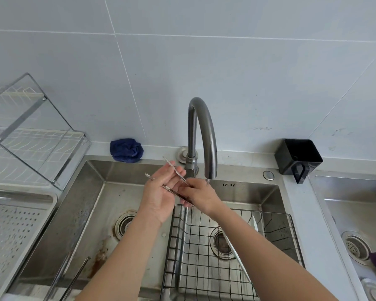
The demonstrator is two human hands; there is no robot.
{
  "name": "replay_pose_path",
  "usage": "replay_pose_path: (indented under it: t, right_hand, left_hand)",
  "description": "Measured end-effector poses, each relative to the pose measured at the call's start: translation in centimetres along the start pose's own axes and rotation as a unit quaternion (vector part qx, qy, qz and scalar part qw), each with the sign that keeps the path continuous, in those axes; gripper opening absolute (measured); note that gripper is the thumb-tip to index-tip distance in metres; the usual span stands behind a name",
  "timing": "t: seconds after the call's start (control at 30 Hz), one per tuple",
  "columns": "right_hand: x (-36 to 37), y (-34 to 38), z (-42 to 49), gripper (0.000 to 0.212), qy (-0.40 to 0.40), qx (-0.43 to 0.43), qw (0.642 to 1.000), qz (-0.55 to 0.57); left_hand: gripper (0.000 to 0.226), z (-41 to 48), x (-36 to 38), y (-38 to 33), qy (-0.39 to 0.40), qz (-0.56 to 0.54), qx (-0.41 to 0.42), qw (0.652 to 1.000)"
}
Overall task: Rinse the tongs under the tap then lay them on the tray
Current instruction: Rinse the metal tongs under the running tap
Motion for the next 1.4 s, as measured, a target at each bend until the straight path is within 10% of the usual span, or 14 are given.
replay_pose_path:
  t: [0.37, 0.8, 0.87, 1.2, 1.4]
  right_hand:
    - [-1.9, -0.8, -3.1, 0.048, 0.133, 0.018, 0.982, 0.134]
    - [-2.7, -5.0, -9.3, 0.036, -0.040, 0.073, 0.987, 0.137]
    - [-2.7, -5.1, -9.7, 0.036, -0.054, 0.078, 0.986, 0.135]
    - [-2.5, -6.1, -10.9, 0.041, -0.066, 0.105, 0.989, 0.076]
    - [-2.4, -6.6, -11.0, 0.035, -0.098, 0.135, 0.986, -0.004]
  left_hand:
    - [0.021, 0.3, 0.6, 1.3, -0.017, -0.029, -0.070, 0.997]
    - [0.022, -2.7, -3.9, 5.9, -0.115, 0.299, 0.023, 0.947]
    - [0.019, -3.3, -5.0, 6.5, -0.082, 0.417, 0.070, 0.902]
    - [0.063, -5.4, -10.5, 11.2, 0.169, 0.858, 0.141, 0.464]
    - [0.052, -5.6, -11.9, 10.8, 0.206, 0.879, 0.178, 0.391]
Point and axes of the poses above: each hand's wrist, its own z-axis towards the middle knuckle, its own x-axis out of the palm, y = z × x, the point moved 2 cm from there along z, towards the middle knuckle, and after that the axes turned 11 degrees about -z, right-handed, at the moved point
